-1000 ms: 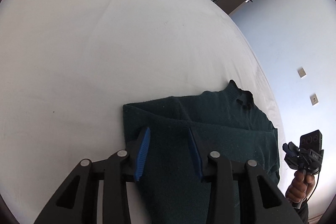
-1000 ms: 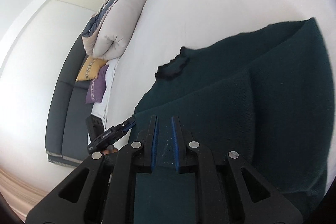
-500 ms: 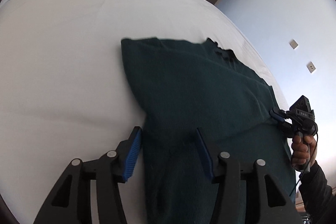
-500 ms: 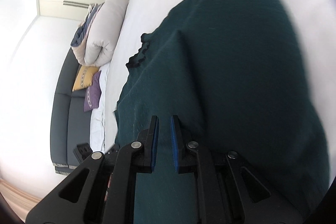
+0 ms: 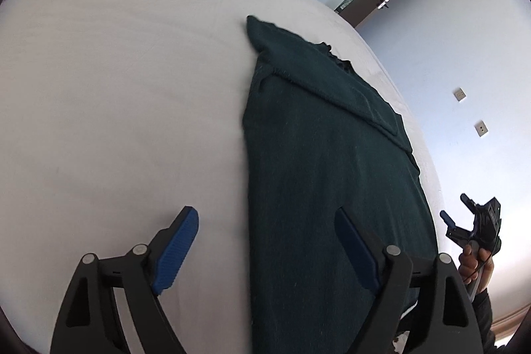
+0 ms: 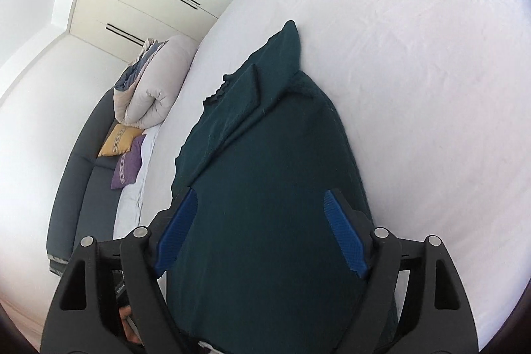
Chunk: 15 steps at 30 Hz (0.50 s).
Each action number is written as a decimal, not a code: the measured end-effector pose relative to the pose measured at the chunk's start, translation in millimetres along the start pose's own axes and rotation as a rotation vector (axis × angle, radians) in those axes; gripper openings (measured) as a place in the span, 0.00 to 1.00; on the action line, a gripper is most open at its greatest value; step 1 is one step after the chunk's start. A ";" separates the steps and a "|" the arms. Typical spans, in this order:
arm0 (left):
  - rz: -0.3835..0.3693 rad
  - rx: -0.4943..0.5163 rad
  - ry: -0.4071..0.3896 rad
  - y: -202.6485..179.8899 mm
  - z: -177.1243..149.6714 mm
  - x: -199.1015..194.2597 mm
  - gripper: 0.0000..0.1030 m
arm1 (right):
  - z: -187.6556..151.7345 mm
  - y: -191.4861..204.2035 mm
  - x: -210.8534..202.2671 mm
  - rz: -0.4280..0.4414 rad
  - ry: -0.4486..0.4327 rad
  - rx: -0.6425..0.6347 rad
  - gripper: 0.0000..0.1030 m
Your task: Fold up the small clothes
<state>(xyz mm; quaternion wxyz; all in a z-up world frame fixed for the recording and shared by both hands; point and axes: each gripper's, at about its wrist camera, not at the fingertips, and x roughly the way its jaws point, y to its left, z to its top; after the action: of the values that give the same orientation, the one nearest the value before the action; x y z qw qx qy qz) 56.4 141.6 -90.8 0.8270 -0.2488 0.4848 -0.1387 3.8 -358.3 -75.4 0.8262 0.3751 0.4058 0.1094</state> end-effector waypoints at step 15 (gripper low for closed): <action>-0.101 -0.017 0.130 -3.5 -51.1 -15.2 0.81 | -78.6 -64.1 -88.7 -0.116 0.058 -0.012 0.77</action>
<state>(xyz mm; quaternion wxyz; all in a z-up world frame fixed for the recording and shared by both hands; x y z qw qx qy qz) 4.5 131.7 -98.5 0.7837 -0.2704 0.5252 -0.1921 -120.7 -404.1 -99.2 0.8212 0.3426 0.4502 0.0748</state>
